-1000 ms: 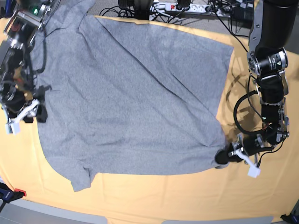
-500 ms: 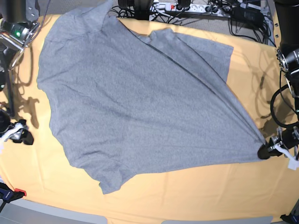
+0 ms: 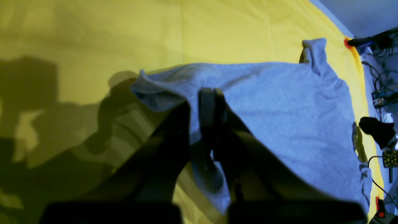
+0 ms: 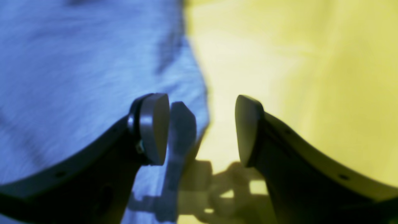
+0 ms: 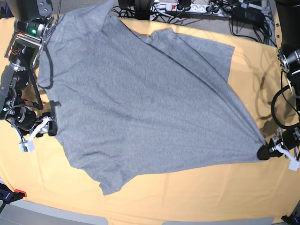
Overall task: Layout the t-shirt on the table in an organized manner, then fold the t-shirt properly
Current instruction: 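Pull the hem corner outward with the left gripper while right grasps the sleeve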
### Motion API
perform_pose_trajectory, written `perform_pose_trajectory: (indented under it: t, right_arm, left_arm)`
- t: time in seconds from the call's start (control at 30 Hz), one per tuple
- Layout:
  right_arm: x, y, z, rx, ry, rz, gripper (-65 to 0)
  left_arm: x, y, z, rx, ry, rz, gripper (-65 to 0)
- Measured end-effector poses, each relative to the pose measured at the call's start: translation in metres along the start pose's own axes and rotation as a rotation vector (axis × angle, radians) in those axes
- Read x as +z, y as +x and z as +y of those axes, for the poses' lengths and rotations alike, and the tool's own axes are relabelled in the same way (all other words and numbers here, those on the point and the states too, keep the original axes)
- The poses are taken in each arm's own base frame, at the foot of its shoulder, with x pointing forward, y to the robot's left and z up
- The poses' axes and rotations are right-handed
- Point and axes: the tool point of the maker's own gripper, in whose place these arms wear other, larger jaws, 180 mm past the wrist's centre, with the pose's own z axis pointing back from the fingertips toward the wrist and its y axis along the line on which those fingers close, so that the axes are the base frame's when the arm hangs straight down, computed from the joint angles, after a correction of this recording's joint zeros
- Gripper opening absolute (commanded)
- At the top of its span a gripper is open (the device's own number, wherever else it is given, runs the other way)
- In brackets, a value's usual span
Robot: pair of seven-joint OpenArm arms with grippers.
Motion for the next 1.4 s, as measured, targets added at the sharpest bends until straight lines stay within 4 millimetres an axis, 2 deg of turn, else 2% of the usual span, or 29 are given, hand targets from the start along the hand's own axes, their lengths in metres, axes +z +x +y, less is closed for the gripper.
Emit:
perform_pose_trajectory:
  t: [0.1,0.2,0.27,0.37,0.5,0.83,0.9,0.93,1.03,1.07,1.23,1.4]
  right_arm:
    - [-0.001,0.002,-0.002,-0.017,-0.017,-0.006,-28.7]
    - [-0.007,-0.009,-0.009,-0.032,-0.062,0.015,-28.7]
    - [-0.016,-0.02,-0.006,-0.073,-0.039,0.022,-28.6]
    - [-0.026,-0.024,0.007,-0.101,0.036,-0.015,-28.6]
    - [-0.027,-0.023,0.021,-0.129,0.121,-0.045,-28.6]
    - [-0.029,-0.013,0.032,-0.168,0.168,-0.063,-29.3]
    - [-0.031,-0.015,0.031,-0.147,0.151,-0.056,-34.9]
    - [-0.032,-0.015,0.029,-0.136,0.142,-0.054,-40.3]
    - [-0.032,-0.016,0.022,-0.093,0.102,-0.052,-62.1]
    - [-0.033,-0.014,0.021,-0.085,0.097,-0.05,-65.0]
    - [-0.033,0.01,0.015,-0.044,0.074,-0.064,-65.0]
    - [-0.033,0.025,-0.005,-0.01,-0.034,-0.037,-65.0]
  left_arm:
    - [0.0,0.0,0.0,0.0,-0.001,0.0,-65.0]
    - [0.0,0.0,0.0,0.0,0.0,0.0,-65.0]
    - [0.0,0.0,0.0,0.001,-0.002,-0.002,-65.0]
    - [0.0,0.001,-0.001,0.003,-0.006,-0.006,-65.0]
    - [0.0,0.001,-0.002,0.008,-0.011,-0.011,-65.0]
    - [0.0,0.002,-0.002,0.01,-0.014,-0.014,-65.0]
    - [0.0,0.002,-0.002,0.01,-0.014,-0.014,-65.0]
    - [0.0,0.002,-0.003,0.011,-0.017,-0.016,-65.0]
    - [0.0,0.003,-0.003,0.012,-0.019,-0.019,-65.0]
    - [0.0,0.003,-0.003,0.013,-0.019,-0.019,-65.0]
    - [-0.003,0.002,-0.005,0.014,-0.025,-0.02,-65.0]
    - [-0.017,-0.001,-0.018,0.016,-0.069,-0.034,-65.0]
